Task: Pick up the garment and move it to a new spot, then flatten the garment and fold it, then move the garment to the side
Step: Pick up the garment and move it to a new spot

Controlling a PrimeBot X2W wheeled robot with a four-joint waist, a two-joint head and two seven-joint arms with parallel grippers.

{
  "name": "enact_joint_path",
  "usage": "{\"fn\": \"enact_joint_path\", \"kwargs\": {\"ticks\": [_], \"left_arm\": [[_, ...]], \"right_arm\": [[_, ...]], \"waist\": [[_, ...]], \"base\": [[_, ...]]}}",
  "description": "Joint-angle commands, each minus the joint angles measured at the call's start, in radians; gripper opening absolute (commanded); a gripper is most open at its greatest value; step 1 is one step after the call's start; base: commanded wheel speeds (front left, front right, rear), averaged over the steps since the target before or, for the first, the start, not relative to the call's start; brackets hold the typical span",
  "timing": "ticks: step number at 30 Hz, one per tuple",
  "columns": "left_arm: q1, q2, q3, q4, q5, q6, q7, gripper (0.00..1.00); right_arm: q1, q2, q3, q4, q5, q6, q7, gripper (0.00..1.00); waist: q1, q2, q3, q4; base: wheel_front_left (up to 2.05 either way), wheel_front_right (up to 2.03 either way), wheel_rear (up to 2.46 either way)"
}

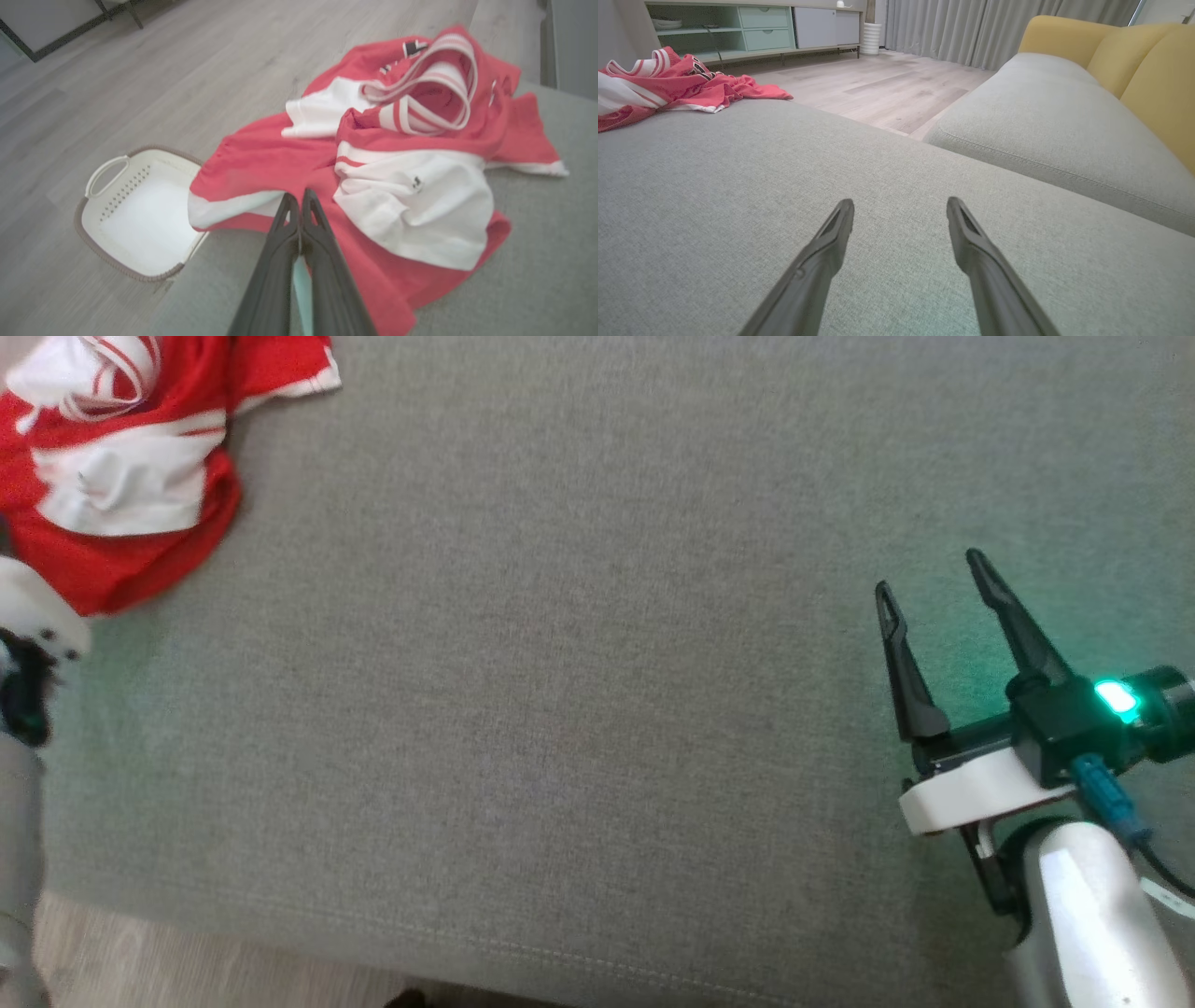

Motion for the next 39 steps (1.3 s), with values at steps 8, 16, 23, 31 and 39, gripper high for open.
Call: {"fn": "enact_joint_path", "kwargs": {"ticks": [8, 16, 23, 31, 39], "left_arm": [[-0.087, 0.142, -0.028, -0.090, 0.056, 0.004, -0.008, 0.00], [-0.150, 0.173, -0.119, -0.207, 0.106, -0.016, 0.065, 0.00], [-0.180, 0.150, -0.193, -0.367, 0.086, -0.026, 0.133, 0.00], [-0.127, 0.077, -0.278, -0.572, -0.014, -0.029, 0.199, 0.00], [-0.013, -0.037, -0.351, -0.636, -0.076, -0.023, 0.196, 0.00]], "right_arm": [[0.006, 0.044, 0.006, 0.070, 0.030, 0.008, -0.079, 1.00], [0.061, 0.054, -0.019, 0.167, 0.100, 0.008, -0.146, 1.00], [0.113, 0.055, -0.041, 0.206, 0.149, 0.008, -0.174, 1.00], [0.152, 0.055, -0.070, 0.208, 0.144, 0.008, -0.180, 1.00], [0.130, 0.055, -0.033, 0.198, 0.145, 0.008, -0.171, 1.00]], "waist": [[0.0000, 0.0000, -0.170, -0.030], [0.0000, 0.0000, -0.349, -0.085], [0.0000, 0.0000, -0.445, -0.180], [0.0000, 0.0000, -0.459, -0.307], [0.0000, 0.0000, -0.391, -0.441]], "base": [[0.00, 0.00, 0.00], [0.00, 0.00, 0.00], [0.00, 0.00, 0.00], [0.00, 0.00, 0.00], [0.00, 0.00, 0.00]]}}
